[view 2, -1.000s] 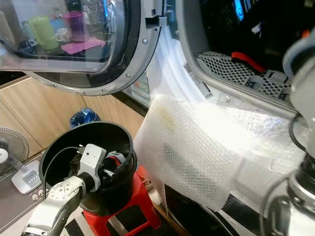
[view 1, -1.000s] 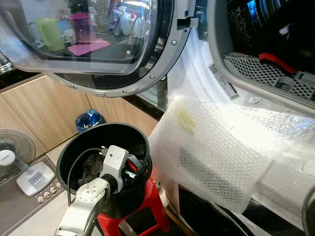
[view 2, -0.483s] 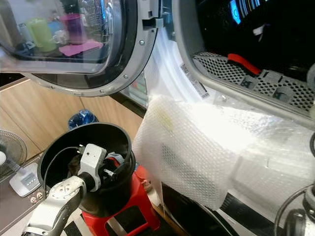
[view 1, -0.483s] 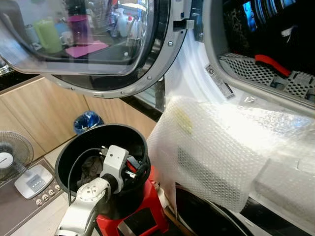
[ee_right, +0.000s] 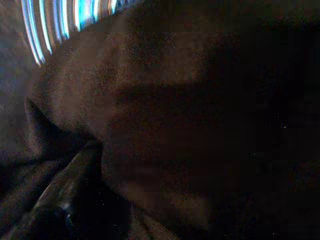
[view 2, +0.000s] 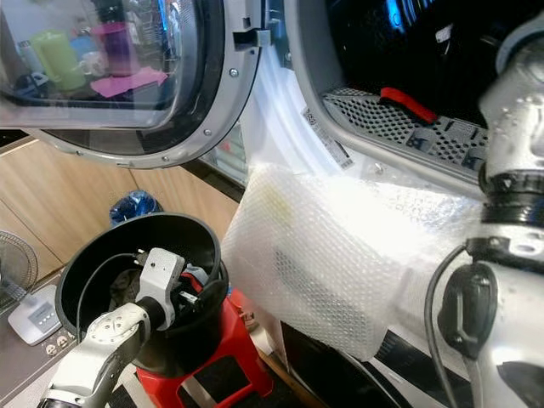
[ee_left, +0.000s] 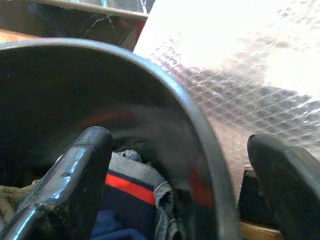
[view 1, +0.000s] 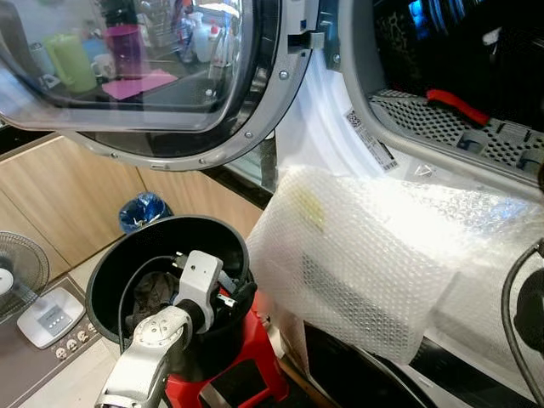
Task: Clothes washing
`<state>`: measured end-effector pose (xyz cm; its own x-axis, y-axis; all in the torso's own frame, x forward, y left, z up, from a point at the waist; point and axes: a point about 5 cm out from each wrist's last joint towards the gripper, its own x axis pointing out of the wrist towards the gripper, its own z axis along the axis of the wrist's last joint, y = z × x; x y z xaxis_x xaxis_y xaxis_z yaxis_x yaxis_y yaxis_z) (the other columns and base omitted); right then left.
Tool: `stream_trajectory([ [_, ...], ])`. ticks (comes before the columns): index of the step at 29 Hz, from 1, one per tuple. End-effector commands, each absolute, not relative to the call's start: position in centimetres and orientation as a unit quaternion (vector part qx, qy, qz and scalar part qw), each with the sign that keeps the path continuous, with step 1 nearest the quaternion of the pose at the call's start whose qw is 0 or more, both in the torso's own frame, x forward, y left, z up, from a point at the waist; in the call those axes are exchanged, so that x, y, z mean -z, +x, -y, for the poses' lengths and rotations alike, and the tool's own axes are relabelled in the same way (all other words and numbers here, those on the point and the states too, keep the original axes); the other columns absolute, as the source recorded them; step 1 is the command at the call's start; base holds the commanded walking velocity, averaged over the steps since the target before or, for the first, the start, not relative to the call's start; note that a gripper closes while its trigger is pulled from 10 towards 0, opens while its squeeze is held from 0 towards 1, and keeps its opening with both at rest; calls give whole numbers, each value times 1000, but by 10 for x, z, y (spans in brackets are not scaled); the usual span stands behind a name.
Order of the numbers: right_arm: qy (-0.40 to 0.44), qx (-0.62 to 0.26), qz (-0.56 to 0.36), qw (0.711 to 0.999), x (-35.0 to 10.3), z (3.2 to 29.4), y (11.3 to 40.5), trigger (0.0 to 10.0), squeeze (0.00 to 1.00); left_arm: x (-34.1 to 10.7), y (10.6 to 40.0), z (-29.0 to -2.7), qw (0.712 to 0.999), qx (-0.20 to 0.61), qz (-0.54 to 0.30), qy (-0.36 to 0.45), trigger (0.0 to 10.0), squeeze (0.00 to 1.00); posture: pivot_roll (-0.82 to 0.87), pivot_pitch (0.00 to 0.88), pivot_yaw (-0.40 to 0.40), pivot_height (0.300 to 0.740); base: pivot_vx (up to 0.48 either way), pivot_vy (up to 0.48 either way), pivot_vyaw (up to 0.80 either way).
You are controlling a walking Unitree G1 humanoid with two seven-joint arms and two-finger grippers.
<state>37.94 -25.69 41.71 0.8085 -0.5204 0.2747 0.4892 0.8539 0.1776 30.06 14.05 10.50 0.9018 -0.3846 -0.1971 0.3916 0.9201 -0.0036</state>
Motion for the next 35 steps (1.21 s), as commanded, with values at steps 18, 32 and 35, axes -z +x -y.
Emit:
stream_trajectory([
  [18, 57, 166, 162, 971, -425, 261, 340, 10000, 0, -98, 301, -137, 972, 202, -117, 29, 10000, 0, -152, 101, 59, 740, 0, 0, 0],
  [32, -13, 116, 143, 983, -410, 266, 275, 10000, 0, -95, 301, -141, 972, 200, -122, 34, 10000, 0, -159, 94, 54, 740, 0, 0, 0],
  [35, -28, 95, 143, 985, -411, 263, 270, 10000, 0, -95, 301, -141, 972, 200, -122, 34, 10000, 0, -160, 95, 53, 740, 0, 0, 0],
])
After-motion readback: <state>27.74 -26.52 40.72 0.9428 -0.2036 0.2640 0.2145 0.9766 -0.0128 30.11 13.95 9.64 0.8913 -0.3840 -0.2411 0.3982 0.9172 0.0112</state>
